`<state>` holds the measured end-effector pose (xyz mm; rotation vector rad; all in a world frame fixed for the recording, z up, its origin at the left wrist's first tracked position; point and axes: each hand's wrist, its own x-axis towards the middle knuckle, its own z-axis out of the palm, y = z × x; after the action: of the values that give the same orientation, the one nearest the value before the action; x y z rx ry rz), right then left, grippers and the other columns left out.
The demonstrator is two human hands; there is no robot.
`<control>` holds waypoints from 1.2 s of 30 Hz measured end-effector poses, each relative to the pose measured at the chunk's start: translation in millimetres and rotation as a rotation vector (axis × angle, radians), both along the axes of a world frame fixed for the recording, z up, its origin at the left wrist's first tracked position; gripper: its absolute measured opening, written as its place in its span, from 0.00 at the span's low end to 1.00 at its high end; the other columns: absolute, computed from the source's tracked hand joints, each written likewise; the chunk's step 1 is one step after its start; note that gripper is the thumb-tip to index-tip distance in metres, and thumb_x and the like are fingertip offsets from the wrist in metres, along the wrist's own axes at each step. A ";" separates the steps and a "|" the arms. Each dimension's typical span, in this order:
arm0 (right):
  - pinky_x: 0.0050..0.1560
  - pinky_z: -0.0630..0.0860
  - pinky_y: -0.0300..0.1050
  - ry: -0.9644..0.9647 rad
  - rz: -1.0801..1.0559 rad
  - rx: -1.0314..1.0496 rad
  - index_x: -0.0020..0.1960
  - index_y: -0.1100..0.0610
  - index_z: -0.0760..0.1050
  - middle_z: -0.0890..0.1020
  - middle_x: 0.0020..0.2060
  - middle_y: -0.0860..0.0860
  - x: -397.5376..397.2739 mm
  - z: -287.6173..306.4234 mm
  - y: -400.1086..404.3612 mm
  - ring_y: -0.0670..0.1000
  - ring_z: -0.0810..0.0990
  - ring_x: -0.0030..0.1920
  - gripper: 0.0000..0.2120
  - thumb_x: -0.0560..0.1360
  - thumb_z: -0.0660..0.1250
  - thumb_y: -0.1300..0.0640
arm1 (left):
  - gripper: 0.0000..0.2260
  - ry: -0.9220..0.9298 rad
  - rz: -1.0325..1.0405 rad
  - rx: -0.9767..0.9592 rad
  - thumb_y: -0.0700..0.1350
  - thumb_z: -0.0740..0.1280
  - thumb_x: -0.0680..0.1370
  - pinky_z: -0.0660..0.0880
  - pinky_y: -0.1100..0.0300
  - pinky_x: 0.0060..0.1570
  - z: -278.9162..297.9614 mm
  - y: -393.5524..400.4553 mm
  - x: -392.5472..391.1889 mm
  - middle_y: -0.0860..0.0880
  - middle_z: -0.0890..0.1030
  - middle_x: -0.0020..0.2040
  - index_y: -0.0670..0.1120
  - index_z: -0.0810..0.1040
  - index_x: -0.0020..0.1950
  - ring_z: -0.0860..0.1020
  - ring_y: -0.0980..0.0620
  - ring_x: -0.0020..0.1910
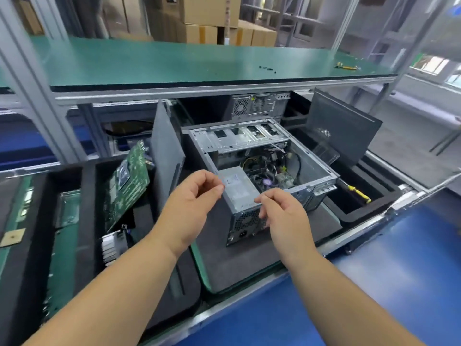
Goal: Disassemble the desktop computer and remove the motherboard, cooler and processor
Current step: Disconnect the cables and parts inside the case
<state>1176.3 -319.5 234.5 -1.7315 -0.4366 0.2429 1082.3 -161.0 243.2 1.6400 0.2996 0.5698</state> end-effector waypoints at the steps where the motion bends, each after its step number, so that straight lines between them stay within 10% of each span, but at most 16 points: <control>1: 0.27 0.66 0.35 -0.008 -0.017 -0.009 0.41 0.54 0.78 0.75 0.29 0.46 7.2 0.9 3.6 0.45 0.68 0.27 0.08 0.78 0.63 0.59 | 0.04 0.006 -0.013 -0.002 0.43 0.66 0.79 0.70 0.61 0.48 -0.5 4.8 9.8 0.51 0.76 0.40 0.50 0.78 0.45 0.73 0.56 0.41; 13: 0.30 0.67 0.32 -0.037 -0.107 -0.083 0.41 0.52 0.79 0.76 0.30 0.44 66.2 -4.4 16.0 0.43 0.71 0.29 0.07 0.76 0.64 0.57 | 0.05 0.094 -0.017 0.043 0.43 0.67 0.78 0.69 0.76 0.37 -9.7 29.1 76.9 0.53 0.76 0.38 0.52 0.79 0.44 0.72 0.61 0.37; 36: 0.33 0.70 0.44 -0.146 0.022 -0.324 0.42 0.46 0.76 0.78 0.35 0.46 306.8 -10.6 -23.1 0.48 0.75 0.34 0.06 0.76 0.62 0.53 | 0.05 0.351 0.241 0.201 0.46 0.68 0.77 0.74 0.61 0.45 -9.1 -34.9 231.3 0.56 0.81 0.44 0.57 0.78 0.46 0.78 0.56 0.44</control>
<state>1483.2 -342.6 223.9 -2.0716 -0.5460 0.2115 1313.6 -195.9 234.1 1.9130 0.7251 0.5013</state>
